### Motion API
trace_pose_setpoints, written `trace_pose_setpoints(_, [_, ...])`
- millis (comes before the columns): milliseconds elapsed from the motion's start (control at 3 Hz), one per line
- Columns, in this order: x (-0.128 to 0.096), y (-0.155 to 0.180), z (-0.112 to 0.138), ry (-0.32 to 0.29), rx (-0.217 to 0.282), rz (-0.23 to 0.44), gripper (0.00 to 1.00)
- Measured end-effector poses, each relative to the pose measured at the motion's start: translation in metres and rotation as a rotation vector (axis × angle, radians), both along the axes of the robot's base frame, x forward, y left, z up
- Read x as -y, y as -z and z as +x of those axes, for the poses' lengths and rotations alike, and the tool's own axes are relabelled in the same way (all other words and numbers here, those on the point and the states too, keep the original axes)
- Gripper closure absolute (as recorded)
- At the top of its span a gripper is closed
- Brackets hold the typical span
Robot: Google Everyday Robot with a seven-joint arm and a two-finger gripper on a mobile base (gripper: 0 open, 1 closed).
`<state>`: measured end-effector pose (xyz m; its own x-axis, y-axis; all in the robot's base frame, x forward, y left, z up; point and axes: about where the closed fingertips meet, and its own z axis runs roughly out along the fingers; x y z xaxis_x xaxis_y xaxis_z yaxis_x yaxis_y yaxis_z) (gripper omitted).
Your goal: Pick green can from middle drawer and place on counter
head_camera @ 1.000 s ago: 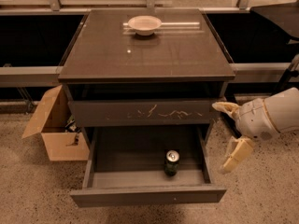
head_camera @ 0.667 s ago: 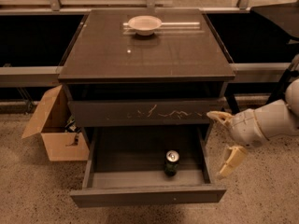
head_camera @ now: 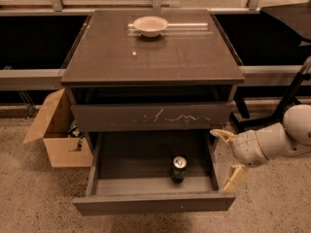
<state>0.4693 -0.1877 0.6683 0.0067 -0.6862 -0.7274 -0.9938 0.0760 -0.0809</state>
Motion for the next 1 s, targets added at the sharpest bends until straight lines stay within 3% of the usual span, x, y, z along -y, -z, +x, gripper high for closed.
trace_pose_setpoints(667, [-0.008,0.081,0.011,0.014,-0.082,0.071,0.00])
trace_pose_setpoints(1000, [-0.009,0.085,0.013,0.012,-0.082,0.073,0.00])
